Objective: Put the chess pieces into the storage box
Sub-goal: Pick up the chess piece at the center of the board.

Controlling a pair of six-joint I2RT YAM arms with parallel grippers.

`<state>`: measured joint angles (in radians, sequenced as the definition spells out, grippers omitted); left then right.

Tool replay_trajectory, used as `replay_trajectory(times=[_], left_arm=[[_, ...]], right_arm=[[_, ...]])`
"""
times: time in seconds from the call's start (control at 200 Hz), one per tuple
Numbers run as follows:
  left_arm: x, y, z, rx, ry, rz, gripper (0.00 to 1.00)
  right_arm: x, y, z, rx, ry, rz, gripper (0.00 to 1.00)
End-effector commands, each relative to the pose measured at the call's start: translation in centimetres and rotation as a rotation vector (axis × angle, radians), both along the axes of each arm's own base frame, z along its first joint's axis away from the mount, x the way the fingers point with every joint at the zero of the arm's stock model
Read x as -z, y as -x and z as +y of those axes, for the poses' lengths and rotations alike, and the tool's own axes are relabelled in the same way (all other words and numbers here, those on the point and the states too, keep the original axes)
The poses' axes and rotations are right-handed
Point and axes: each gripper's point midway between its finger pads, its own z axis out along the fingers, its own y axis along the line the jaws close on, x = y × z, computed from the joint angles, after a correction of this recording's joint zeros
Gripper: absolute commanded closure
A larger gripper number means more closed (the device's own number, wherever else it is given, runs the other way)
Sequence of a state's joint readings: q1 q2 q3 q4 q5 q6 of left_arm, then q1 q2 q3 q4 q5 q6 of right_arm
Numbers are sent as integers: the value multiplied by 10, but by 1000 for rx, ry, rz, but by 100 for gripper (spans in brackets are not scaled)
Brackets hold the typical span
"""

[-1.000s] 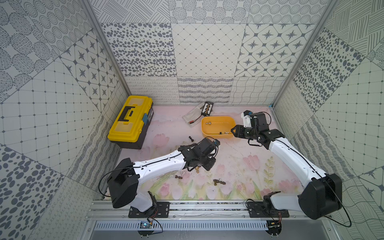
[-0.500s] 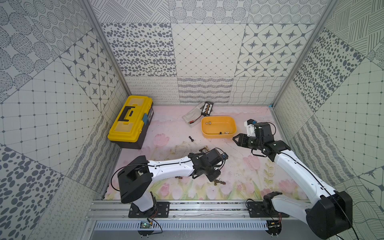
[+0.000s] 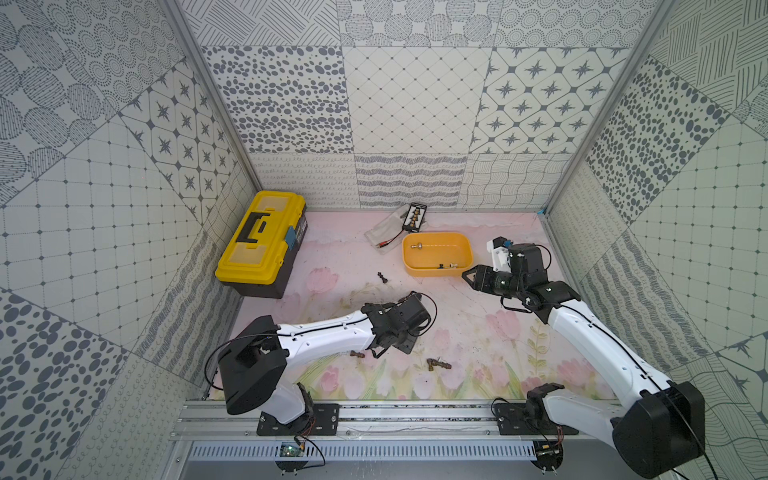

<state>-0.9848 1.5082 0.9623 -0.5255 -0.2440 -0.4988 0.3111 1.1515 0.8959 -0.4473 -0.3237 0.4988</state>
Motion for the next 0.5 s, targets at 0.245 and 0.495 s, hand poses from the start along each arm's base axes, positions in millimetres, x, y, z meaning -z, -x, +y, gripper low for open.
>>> replay_trajectory(times=[0.245, 0.495], left_arm=[[15, -13, 49, -372, 96, 133, 64], [30, 1, 76, -446, 32, 165, 64]], right_arm=[[8, 8, 44, -106, 12, 8, 53], [19, 14, 71, -164, 32, 24, 53]])
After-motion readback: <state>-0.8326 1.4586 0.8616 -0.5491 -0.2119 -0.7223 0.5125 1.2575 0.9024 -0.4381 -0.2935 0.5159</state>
